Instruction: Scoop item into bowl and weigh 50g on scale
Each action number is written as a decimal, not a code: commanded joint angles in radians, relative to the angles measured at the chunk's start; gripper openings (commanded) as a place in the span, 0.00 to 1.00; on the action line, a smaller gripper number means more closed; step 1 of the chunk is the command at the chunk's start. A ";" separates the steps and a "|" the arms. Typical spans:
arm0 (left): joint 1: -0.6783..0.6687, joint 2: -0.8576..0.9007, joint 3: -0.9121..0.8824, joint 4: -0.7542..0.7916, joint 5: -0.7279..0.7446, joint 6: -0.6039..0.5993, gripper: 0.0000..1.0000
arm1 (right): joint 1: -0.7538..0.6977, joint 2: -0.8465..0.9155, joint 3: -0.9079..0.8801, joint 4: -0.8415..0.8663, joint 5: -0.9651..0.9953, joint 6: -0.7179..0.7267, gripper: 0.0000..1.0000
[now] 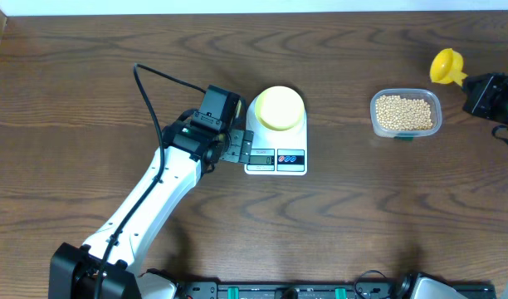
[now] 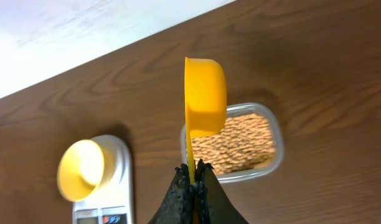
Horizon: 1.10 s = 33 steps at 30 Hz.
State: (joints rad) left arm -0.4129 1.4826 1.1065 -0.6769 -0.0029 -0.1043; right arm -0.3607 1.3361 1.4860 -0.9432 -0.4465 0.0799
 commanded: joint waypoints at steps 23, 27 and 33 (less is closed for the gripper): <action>-0.028 -0.013 0.003 -0.014 0.227 0.006 0.94 | 0.001 -0.001 0.008 -0.058 0.037 0.118 0.01; -0.066 -0.013 0.003 -0.023 0.225 0.018 0.94 | 0.002 -0.001 0.008 -0.108 0.037 0.080 0.01; -0.077 -0.013 0.003 -0.086 0.225 -0.026 0.94 | 0.002 -0.001 0.008 -0.130 0.037 0.081 0.01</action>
State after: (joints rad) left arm -0.4911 1.4826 1.1065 -0.7403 0.2470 -0.0887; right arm -0.3607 1.3361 1.4860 -1.0729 -0.4114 0.1757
